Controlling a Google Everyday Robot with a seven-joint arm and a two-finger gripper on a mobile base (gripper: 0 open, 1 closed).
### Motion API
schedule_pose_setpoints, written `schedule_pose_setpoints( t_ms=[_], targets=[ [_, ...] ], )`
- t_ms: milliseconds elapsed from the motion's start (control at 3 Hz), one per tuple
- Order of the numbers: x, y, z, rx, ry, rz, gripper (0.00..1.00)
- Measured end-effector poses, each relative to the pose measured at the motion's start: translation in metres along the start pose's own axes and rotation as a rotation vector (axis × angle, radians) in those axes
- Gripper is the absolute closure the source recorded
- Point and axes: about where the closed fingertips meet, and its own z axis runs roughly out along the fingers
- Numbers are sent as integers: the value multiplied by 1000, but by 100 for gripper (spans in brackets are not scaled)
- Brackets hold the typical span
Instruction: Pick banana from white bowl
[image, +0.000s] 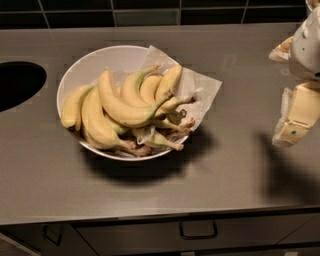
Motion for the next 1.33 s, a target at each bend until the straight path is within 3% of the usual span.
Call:
schedule_pose_setpoints(
  t_ms=[333,667,1333],
  targets=[
    [0,0,0,0,0,0,0],
    [-16,3,-7,-5,-20,-26,0],
    [-82,27,-40,-41,-135,-183,0]
  ],
)
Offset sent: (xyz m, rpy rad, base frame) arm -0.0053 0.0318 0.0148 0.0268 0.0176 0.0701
